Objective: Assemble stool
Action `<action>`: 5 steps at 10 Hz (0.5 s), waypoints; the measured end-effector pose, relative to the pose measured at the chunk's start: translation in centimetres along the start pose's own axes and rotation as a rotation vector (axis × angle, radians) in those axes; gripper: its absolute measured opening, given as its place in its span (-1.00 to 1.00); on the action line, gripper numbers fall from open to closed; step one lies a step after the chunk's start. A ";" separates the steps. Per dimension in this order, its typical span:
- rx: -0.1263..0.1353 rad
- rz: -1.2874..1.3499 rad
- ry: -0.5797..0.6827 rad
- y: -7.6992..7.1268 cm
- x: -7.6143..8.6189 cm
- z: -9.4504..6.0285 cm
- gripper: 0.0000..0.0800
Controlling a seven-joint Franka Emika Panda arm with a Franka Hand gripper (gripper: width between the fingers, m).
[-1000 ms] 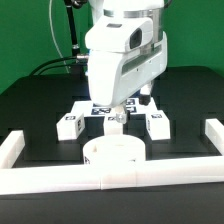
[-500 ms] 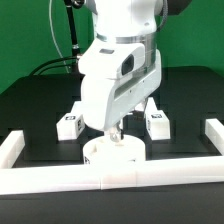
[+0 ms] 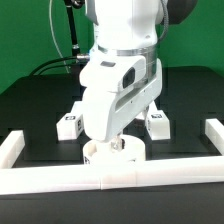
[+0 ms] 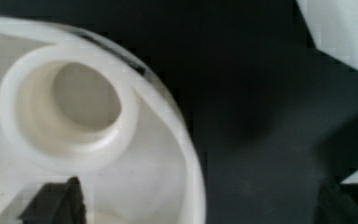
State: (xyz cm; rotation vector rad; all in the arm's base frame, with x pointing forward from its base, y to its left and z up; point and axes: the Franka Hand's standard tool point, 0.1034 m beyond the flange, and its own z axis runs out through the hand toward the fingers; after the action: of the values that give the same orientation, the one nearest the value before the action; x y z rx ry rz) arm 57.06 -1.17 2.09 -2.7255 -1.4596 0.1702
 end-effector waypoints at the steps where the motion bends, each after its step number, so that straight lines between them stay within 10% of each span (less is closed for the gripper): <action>1: 0.002 0.001 0.000 -0.1 0.0 0.6 0.62; 4: -0.013 0.002 0.013 -0.1 0.5 0.7 0.62; 5: -0.013 0.002 0.013 -0.1 0.5 0.8 0.35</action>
Offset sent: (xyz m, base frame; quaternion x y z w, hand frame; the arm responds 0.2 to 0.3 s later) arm -0.0054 0.0070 0.0010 -0.0133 -0.0080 0.0134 0.9998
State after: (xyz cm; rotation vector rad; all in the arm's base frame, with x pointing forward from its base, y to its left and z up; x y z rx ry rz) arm 57.12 -0.73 1.30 -2.7329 -1.4598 0.1441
